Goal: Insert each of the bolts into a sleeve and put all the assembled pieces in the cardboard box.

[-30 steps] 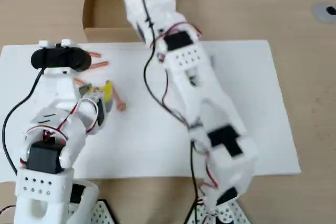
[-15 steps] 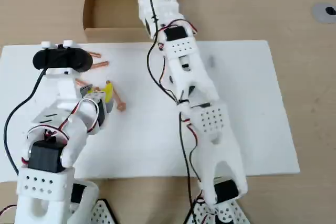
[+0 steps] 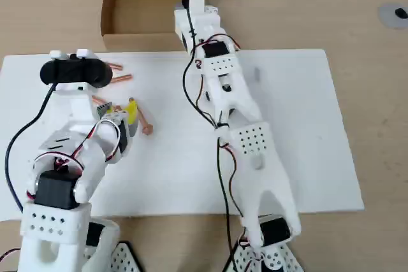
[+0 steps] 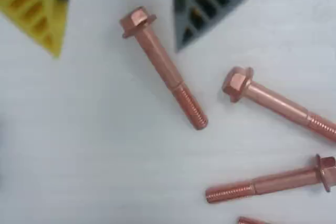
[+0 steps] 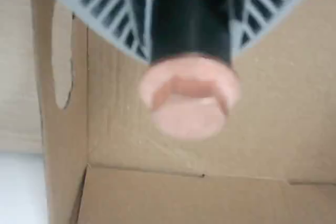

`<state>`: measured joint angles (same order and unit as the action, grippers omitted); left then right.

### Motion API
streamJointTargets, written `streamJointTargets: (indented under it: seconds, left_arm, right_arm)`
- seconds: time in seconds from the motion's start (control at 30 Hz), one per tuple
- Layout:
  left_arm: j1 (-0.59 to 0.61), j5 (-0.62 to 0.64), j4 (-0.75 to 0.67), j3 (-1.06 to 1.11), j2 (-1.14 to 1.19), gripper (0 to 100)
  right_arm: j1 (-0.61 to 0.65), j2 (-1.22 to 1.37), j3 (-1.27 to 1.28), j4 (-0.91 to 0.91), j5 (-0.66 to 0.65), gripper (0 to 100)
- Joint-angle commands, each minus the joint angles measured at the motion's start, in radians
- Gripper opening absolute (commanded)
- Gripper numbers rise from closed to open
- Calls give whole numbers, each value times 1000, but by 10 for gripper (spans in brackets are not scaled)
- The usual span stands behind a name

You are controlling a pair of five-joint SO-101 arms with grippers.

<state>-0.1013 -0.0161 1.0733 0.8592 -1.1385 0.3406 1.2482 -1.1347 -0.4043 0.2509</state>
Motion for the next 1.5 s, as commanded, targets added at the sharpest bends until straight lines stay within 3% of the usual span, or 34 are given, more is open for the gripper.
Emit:
streamJointTargets:
  seconds: [0.0,0.37,0.57,0.83,1.07,1.17,1.3,1.47]
  left_arm:
    - [14,2,-12,-6,2,154]
    - [14,2,-12,-6,2,155]
    - [14,2,-12,-6,2,154]
    - [14,2,-11,-6,2,154]
    - [15,9,-17,-12,8,155]
    - [69,58,-40,-5,27,157]
    - [173,103,-40,-48,186,157]
    - [259,227,-41,-164,461,156]
  right_arm:
    - [-18,-18,-85,-3,6,9]
    - [-18,-18,-91,-100,3,10]
    - [-15,-21,-91,-101,2,113]
    - [-12,-21,-159,-153,-60,127]
    - [-5,-21,-444,-393,-55,127]
    - [8,-41,-538,-568,-63,127]
    - [12,-185,-527,-953,-40,128]
    - [-13,-306,-535,-1175,-14,128]
